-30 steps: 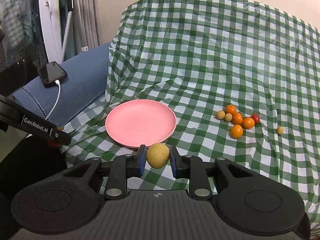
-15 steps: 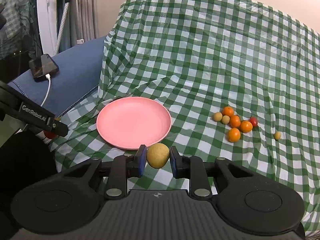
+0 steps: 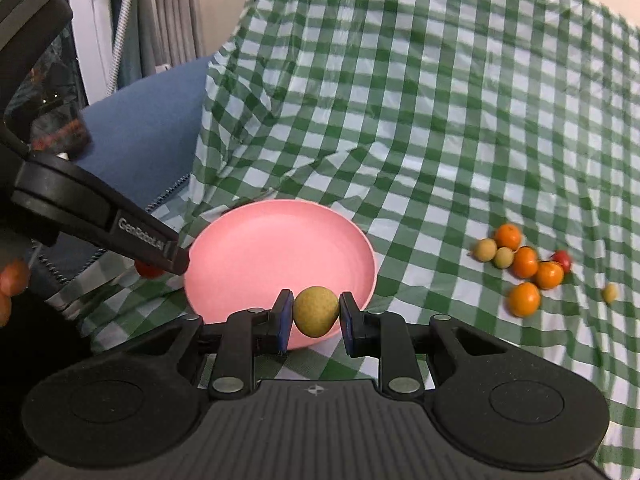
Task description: Organize fruits
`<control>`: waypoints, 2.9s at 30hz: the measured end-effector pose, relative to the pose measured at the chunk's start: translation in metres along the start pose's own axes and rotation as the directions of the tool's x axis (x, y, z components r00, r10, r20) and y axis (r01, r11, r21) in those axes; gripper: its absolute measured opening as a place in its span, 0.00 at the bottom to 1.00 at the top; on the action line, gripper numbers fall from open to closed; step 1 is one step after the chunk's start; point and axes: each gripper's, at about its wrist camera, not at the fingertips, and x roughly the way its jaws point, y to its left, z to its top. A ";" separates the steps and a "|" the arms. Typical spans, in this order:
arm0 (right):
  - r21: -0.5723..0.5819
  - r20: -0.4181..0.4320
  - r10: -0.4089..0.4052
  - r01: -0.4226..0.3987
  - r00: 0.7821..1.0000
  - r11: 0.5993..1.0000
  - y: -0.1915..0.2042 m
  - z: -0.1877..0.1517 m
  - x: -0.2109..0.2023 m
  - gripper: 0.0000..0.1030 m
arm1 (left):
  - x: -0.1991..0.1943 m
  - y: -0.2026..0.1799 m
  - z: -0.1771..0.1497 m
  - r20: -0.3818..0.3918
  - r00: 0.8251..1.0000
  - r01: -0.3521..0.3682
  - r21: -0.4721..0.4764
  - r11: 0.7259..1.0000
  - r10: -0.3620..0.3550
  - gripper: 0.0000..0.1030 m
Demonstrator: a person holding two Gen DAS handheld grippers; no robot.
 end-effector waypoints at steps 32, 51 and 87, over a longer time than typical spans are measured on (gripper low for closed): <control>0.064 -0.059 -0.041 0.045 0.997 0.997 0.001 -0.020 -0.034 0.90 | -0.023 0.000 -0.037 0.062 0.995 -0.078 0.027 0.997 0.076 1.00; 0.040 0.163 -0.088 0.082 0.983 0.996 0.027 -0.044 -0.153 0.97 | -0.134 -0.002 -0.108 0.265 0.951 -0.162 -0.012 0.987 0.159 1.00; 0.062 0.154 -0.080 0.071 0.985 0.996 0.033 -0.051 -0.157 0.97 | -0.141 0.003 -0.118 0.266 0.950 -0.171 -0.001 0.985 0.165 1.00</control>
